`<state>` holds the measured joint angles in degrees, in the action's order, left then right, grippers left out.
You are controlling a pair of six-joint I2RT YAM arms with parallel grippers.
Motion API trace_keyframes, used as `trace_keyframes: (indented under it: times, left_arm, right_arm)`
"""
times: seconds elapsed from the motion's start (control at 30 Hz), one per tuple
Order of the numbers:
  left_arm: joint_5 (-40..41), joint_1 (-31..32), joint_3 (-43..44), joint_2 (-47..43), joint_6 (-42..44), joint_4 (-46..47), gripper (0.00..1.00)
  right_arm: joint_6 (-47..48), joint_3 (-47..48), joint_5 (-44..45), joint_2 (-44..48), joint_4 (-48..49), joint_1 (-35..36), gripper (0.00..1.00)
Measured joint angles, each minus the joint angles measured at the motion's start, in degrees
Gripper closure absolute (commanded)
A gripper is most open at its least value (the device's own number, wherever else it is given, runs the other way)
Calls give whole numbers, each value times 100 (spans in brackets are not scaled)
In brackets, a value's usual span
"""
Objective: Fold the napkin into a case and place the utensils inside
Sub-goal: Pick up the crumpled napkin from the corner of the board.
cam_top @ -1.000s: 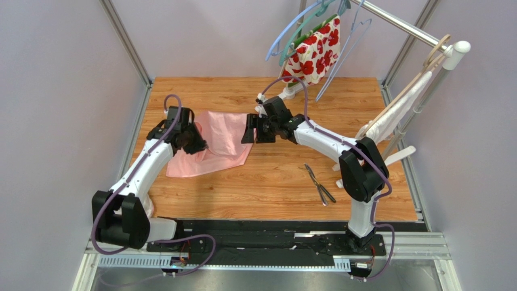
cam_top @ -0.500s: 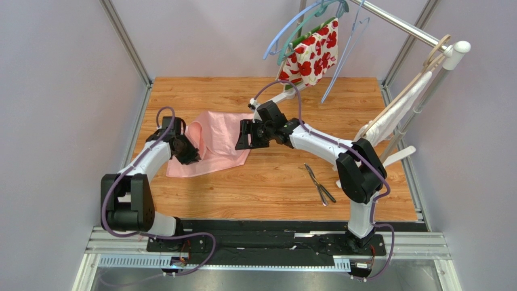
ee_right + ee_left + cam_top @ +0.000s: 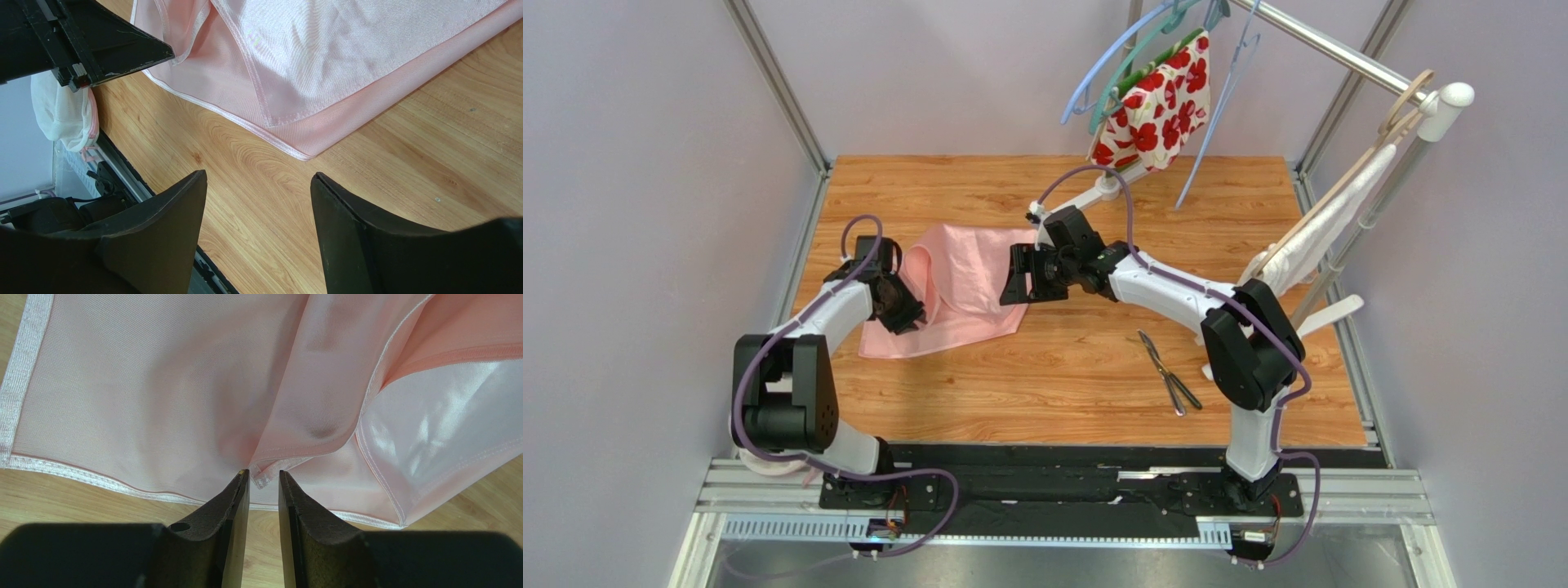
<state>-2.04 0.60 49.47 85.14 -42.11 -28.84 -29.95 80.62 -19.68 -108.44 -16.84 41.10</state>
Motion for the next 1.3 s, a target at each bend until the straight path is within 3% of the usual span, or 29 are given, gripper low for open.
trace_keyframes:
  times: [0.27,0.53,0.87,0.97,1.1,1.2,1.3]
  left_arm:
    - [4,0,13,308,-7,107,67]
    - [-74,0,42,374,-52,166,55]
    - [-162,0,262,765,-190,138,57]
    - [-223,0,372,866,-212,146,64]
    - [-238,0,444,885,-177,166,89]
    - [-192,0,468,872,-98,181,100]
    - [-24,37,470,713,20,111,100]
  right_arm:
    - [0,-2,-39,0,46,0,34]
    - [-7,-11,-68,-2,125,0,34]
    - [-24,-11,-107,-33,175,2,34]
    - [-24,-11,-111,-74,195,2,34]
    - [-24,0,-140,-243,219,20,33]
    - [24,101,-90,-420,162,74,32]
    - [262,398,79,-632,-76,175,35]
